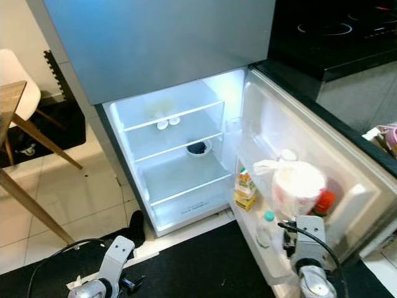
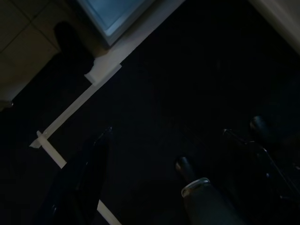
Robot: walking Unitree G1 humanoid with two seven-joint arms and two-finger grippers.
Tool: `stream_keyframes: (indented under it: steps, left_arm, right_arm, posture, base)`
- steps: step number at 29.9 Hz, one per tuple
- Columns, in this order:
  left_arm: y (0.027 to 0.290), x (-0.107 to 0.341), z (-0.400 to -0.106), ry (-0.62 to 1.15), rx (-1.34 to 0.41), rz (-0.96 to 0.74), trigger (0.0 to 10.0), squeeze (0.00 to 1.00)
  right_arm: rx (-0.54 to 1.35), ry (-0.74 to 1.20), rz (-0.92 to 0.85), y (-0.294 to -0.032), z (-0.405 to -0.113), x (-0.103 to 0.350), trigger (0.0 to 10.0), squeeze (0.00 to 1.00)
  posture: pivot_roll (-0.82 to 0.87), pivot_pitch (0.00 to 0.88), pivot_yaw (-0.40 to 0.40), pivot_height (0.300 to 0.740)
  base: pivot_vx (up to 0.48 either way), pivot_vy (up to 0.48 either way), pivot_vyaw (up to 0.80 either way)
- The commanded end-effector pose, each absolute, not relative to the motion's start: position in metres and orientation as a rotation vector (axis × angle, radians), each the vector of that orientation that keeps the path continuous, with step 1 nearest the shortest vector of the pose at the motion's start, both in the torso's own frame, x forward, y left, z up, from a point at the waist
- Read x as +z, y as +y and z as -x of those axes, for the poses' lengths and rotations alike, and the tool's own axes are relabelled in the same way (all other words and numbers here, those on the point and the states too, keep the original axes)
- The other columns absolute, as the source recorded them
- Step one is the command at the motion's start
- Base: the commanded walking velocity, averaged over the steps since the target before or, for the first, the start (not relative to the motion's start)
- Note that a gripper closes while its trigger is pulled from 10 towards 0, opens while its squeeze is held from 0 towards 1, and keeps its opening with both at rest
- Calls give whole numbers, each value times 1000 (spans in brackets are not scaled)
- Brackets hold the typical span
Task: Restocking fridge
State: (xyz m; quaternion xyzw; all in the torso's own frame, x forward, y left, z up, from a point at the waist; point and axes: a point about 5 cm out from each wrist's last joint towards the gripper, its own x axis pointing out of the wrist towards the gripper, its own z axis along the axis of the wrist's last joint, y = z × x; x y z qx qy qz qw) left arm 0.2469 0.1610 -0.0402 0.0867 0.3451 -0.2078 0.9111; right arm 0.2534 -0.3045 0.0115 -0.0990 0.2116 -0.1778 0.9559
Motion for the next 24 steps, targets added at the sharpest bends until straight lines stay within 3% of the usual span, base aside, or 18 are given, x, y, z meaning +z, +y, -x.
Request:
stream_keyframes:
  steps: [1, 4, 12, 14, 18, 24]
  left_arm:
    - [174, -44, -241, 735, -404, -192, 10000, 0]
    - [174, -44, -240, 736, -404, -193, 10000, 0]
    - [167, -42, -242, 693, -412, -170, 10000, 0]
    - [162, -40, -247, 687, -392, -147, 10000, 0]
    - [156, -38, -251, 680, -391, -150, 10000, 0]
    - [149, -38, -253, 677, -390, -149, 10000, 0]
  right_arm:
    - [-478, 488, 212, -322, -236, 5, 10000, 0]
    - [-476, 505, 202, -322, -226, -2, 10000, 0]
    - [-331, 555, 151, -288, -204, -31, 10000, 0]
    - [-243, 585, 70, -262, -196, -46, 10000, 0]
    - [-148, 642, 39, -237, -186, -59, 10000, 0]
    - [-154, 695, 0, -227, -175, -69, 10000, 0]
  posture:
    - [-78, 97, 99, 726]
    - [-81, 90, 100, 726]
    - [-99, 79, 110, 726]
    - [-108, 73, 116, 726]
    - [-119, 65, 120, 726]
    - [-126, 58, 121, 726]
  base:
    - [0, 0, 0]
    - [0, 0, 0]
    - [0, 0, 0]
    - [0, 0, 0]
    - [0, 0, 0]
    - [0, 0, -694]
